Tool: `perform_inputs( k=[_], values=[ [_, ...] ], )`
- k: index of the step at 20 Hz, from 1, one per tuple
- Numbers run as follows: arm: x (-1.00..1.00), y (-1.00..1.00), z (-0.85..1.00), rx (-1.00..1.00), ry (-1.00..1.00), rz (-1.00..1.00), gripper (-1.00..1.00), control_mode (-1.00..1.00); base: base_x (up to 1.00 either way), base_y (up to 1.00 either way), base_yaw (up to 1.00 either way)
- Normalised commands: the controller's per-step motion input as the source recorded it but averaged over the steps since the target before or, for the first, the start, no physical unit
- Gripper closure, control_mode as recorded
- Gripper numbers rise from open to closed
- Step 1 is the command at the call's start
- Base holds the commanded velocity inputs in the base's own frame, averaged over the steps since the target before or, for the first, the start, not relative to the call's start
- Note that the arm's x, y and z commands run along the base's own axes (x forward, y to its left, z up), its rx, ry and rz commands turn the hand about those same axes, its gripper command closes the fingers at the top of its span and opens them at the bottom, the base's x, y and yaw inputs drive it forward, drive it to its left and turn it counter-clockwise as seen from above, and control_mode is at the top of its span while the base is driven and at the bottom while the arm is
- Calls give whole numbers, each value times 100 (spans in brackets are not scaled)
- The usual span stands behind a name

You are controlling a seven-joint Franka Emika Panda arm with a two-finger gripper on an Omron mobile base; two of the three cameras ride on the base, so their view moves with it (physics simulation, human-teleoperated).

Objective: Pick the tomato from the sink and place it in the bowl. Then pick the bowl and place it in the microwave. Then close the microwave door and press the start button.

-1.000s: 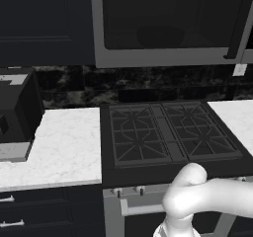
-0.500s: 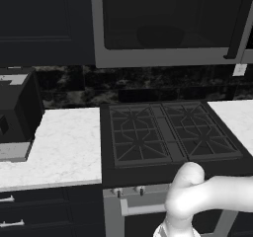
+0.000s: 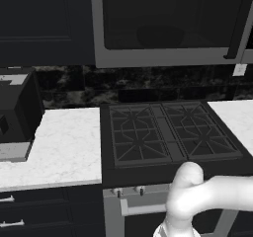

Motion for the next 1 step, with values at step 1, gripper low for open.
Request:
perform_inputs(
  k=[1],
  values=[
    [22, -9, -21, 3, 0, 0, -100, -100, 0, 0, 0]
  ],
)
